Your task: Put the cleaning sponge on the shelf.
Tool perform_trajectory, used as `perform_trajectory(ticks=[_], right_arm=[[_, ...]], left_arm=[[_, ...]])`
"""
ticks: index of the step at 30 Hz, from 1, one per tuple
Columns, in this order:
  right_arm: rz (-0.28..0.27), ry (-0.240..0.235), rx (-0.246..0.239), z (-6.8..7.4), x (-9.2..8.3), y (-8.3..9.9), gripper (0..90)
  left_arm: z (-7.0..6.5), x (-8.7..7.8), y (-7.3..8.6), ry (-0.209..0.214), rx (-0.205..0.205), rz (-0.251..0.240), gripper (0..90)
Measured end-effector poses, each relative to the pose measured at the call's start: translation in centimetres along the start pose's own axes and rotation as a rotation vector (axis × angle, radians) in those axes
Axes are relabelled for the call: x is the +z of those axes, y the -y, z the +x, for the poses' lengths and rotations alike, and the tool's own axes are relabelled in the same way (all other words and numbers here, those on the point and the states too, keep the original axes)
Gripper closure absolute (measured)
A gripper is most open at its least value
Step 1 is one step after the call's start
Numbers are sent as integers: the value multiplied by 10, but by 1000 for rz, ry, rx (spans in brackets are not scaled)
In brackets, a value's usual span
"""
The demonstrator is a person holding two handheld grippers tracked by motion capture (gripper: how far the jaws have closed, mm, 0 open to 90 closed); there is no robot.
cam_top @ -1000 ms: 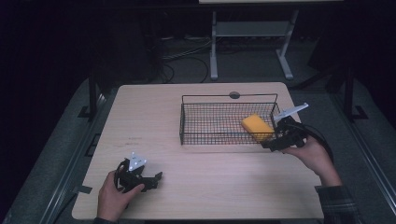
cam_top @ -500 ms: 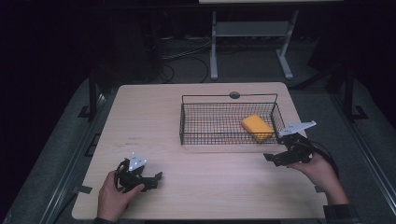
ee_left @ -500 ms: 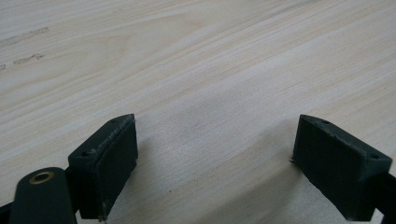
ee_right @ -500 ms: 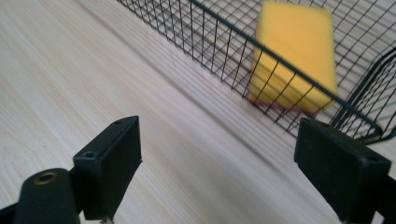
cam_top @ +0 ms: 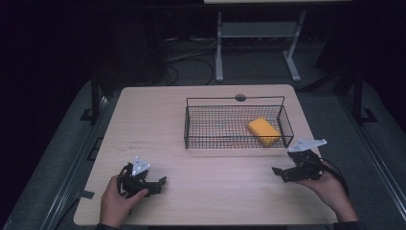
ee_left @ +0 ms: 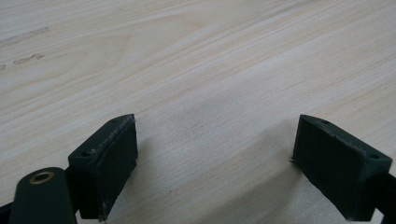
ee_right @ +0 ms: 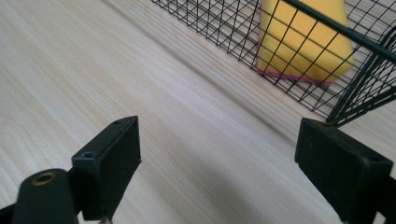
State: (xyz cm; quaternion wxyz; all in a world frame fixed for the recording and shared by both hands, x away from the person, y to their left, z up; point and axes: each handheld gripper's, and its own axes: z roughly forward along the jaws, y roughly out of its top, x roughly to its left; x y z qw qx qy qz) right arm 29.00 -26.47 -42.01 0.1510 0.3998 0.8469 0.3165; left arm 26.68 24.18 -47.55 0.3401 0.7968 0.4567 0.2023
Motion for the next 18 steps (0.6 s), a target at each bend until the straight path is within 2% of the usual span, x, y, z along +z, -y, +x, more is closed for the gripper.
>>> perform_trajectory(ticks=[3,6,11,18], right_arm=[[-14,9,1,2,0,6,136],[-32,-7,14,3,1,13,133],[-49,-1,28,5,3,26,130],[-43,-12,40,6,8,41,115]], left_arm=[[0,0,0,0,0,0,130],[0,0,0,0,0,0,130],[0,0,0,-1,0,1,130],[0,0,0,-1,0,0,130]])
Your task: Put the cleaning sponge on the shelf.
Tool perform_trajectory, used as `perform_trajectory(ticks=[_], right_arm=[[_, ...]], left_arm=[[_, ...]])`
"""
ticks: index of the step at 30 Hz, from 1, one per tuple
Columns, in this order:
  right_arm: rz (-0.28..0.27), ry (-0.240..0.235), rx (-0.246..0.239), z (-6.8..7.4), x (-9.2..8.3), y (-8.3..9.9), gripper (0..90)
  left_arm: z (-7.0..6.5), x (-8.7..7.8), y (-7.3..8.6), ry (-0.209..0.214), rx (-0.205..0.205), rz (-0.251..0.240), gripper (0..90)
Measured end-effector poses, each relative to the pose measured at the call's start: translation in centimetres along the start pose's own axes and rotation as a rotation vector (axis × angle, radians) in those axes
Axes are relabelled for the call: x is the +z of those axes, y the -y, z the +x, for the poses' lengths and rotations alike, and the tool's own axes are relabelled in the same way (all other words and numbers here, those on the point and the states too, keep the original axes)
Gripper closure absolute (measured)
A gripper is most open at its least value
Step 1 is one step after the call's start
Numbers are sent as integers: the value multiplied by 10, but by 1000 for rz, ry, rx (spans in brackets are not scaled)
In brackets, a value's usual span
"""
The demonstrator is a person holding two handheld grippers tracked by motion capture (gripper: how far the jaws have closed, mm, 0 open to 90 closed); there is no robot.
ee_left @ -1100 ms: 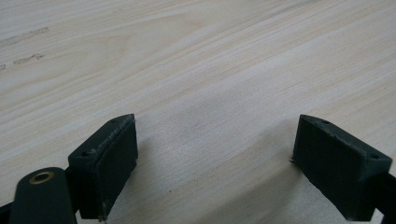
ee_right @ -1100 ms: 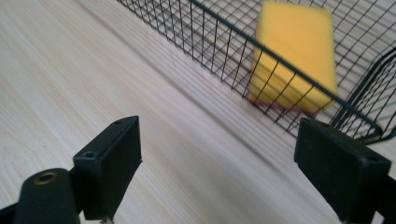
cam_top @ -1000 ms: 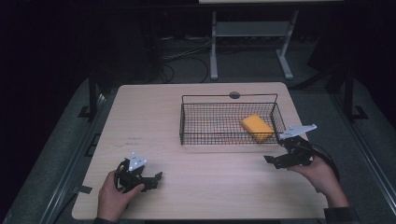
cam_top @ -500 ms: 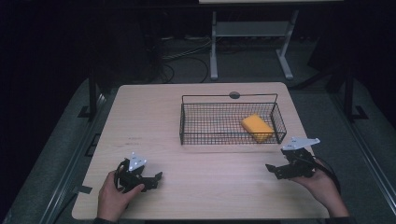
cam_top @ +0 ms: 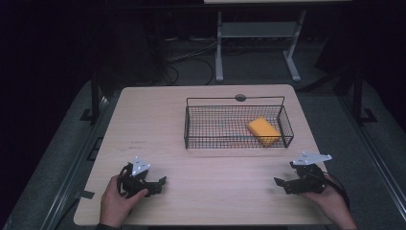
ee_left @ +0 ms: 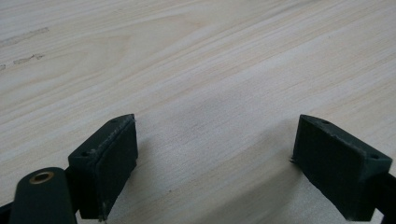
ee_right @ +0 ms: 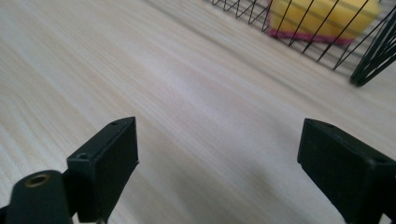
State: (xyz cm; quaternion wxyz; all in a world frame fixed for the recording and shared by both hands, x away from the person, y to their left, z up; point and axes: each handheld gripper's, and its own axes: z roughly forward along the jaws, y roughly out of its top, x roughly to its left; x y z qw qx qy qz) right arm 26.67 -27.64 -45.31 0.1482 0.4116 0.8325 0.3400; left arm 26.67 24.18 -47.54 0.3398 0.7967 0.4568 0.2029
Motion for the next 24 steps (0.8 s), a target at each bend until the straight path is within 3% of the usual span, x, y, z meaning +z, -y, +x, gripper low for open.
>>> perform_trajectory(ticks=[2,10,17,24], right_arm=[[12,19,-2,2,3,7,111],[42,25,4,1,12,18,91],[-24,9,10,-2,16,26,27],[-24,10,9,-2,16,26,26]], left_arm=[[0,0,0,0,0,1,130],[0,0,0,-1,-2,0,131],[0,0,0,-2,-2,1,131],[0,0,0,-2,-2,0,131]])
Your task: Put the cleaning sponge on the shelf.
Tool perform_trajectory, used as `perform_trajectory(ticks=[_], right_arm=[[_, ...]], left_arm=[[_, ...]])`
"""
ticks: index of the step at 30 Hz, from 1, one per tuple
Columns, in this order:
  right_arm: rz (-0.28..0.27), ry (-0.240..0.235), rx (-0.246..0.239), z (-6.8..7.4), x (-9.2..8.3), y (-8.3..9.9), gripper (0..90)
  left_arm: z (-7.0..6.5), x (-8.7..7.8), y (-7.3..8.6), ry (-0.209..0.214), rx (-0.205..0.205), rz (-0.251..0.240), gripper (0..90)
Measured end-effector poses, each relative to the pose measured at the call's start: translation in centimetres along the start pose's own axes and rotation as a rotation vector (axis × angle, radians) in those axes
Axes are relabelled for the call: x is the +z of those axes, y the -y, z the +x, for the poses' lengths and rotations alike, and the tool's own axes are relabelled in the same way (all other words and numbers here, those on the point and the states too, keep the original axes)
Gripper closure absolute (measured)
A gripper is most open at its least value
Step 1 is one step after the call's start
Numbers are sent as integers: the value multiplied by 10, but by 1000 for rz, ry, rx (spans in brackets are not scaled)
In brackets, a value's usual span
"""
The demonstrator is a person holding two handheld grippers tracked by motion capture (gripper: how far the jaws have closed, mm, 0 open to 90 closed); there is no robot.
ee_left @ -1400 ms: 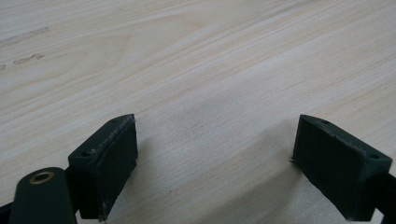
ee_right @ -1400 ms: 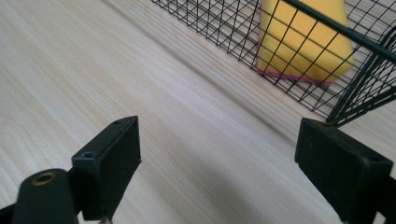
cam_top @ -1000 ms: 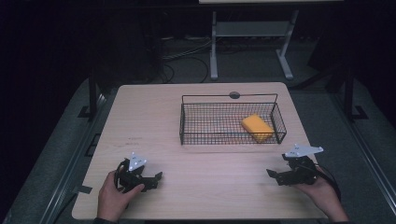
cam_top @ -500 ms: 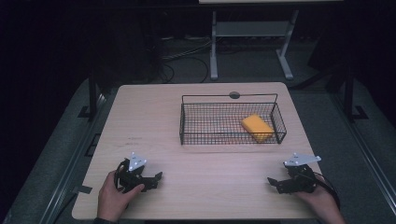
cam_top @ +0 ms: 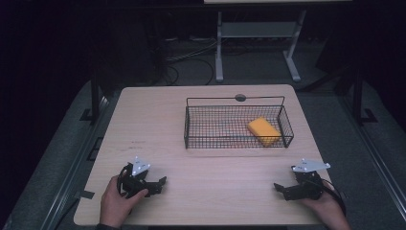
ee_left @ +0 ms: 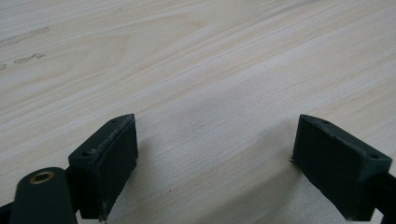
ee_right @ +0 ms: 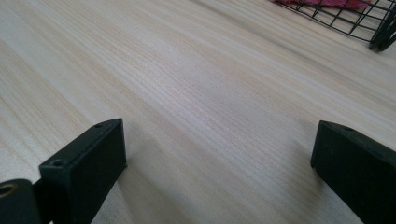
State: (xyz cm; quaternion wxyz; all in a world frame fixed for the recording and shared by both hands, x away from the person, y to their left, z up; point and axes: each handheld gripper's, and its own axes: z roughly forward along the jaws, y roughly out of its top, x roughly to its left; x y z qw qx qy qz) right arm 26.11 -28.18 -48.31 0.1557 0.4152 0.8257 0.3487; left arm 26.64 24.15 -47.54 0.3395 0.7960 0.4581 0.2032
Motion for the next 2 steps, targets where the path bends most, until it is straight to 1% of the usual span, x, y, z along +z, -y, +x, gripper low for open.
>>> perform_trajectory(ticks=[2], right_arm=[[0,0,0,0,0,0,26]], left_arm=[[0,0,0,0,0,0,131]])
